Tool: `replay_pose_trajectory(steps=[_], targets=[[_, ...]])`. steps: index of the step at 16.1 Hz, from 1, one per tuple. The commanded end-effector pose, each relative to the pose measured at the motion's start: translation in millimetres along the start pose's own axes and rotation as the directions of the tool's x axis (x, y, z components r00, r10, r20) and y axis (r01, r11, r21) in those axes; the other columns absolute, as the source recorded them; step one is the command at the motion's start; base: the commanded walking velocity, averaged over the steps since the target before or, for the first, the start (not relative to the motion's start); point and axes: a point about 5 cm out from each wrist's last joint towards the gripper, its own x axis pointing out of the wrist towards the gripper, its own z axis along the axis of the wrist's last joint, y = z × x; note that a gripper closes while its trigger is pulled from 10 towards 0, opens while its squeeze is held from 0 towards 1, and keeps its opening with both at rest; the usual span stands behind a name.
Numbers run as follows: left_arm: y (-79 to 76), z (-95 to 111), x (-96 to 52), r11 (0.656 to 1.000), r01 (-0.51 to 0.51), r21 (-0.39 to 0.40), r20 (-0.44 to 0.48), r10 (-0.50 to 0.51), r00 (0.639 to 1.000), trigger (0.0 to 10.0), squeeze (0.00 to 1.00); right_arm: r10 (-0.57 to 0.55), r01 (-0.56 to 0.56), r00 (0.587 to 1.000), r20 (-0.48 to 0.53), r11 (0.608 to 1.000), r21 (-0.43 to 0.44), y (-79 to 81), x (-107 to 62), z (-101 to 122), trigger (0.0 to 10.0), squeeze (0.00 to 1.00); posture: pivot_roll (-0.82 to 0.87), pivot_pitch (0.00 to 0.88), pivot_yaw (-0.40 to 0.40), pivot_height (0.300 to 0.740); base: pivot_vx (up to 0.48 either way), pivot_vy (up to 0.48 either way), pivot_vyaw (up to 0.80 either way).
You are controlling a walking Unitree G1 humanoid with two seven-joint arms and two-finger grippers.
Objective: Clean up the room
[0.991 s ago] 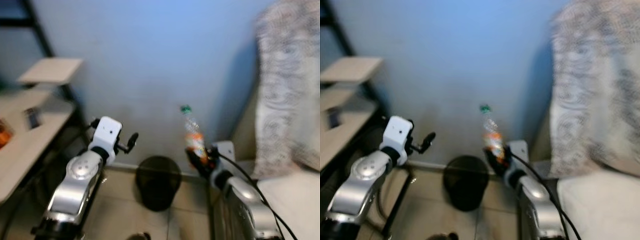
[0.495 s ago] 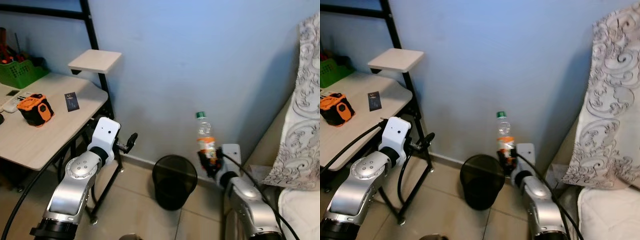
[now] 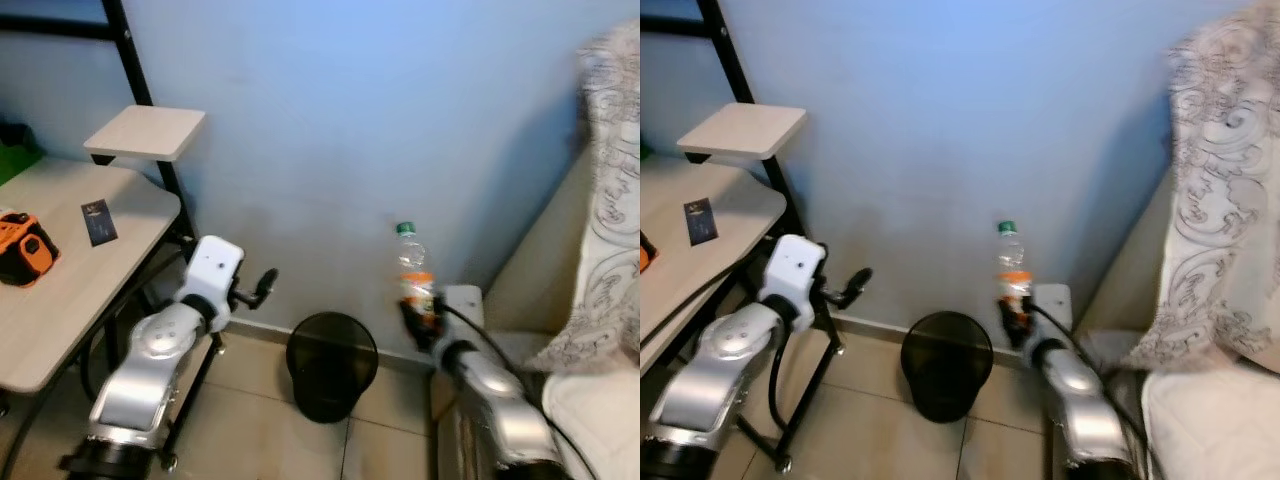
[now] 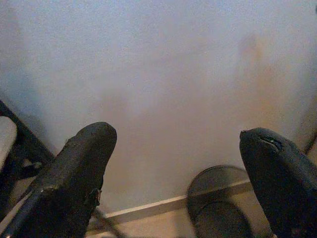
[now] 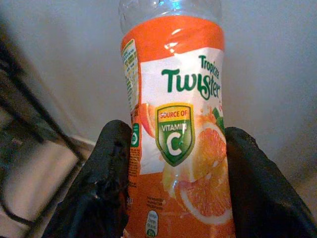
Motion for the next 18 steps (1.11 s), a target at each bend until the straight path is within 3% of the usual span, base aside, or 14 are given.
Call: replay_pose_trajectory(steps=[1,4,7,9,13,15,18], targets=[[-5.4,2.9,1.8,1.000,0.017,-0.002,0.009,-0.017,1.000,10.0,0.00,-0.022,0.022,1.000,-0.012,1.000,-0.018,-9.0,-3.3,-3.7,10.0,0.00,0.01,0.000,-0.002,0.740,0.322,0.000,0.00],[-5.4,2.8,1.6,1.000,0.019,-0.003,0.008,-0.019,1.000,10.0,0.00,-0.002,0.001,1.000,-0.012,0.998,-0.059,-5.2,-3.1,-3.1,10.0,0.00,0.01,0.000,-0.002,0.740,0.322,0.000,0.41],[-5.0,2.9,1.8,1.000,0.019,-0.001,0.008,-0.019,1.000,10.0,0.00,-0.039,0.039,0.999,-0.007,0.999,-0.020,-7.6,-2.7,-3.0,10.0,0.00,0.01,0.000,-0.002,0.740,0.322,0.000,0.00],[-4.7,3.3,2.0,1.000,0.020,0.006,0.006,-0.020,1.000,10.0,0.00,-0.030,0.029,0.999,-0.016,0.998,-0.048,-9.0,-2.8,-2.7,10.0,0.00,0.01,0.000,-0.001,0.740,0.315,0.000,0.00],[-6.4,4.0,-6.2,0.992,0.095,0.084,0.006,-0.096,0.995,10.0,0.00,-0.004,-0.002,0.999,-0.050,0.994,-0.113,-13.2,-5.0,-4.7,10.0,0.00,0.02,0.000,-0.016,0.740,0.000,0.000,0.00],[-13.4,6.5,-8.0,0.963,0.222,0.156,-0.010,-0.223,0.975,10.0,0.00,-0.016,0.000,0.993,-0.116,0.990,-0.143,-18.2,5.0,-9.7,10.0,0.00,0.02,0.000,-0.014,0.740,0.000,0.000,0.00],[-8.5,5.2,-5.7,0.899,0.361,0.249,-0.069,-0.355,0.932,10.0,0.00,-0.017,-0.046,0.975,-0.220,0.960,-0.276,-12.2,32.3,-11.6,10.0,0.00,0.01,0.000,0.005,0.740,0.000,0.000,0.00]])
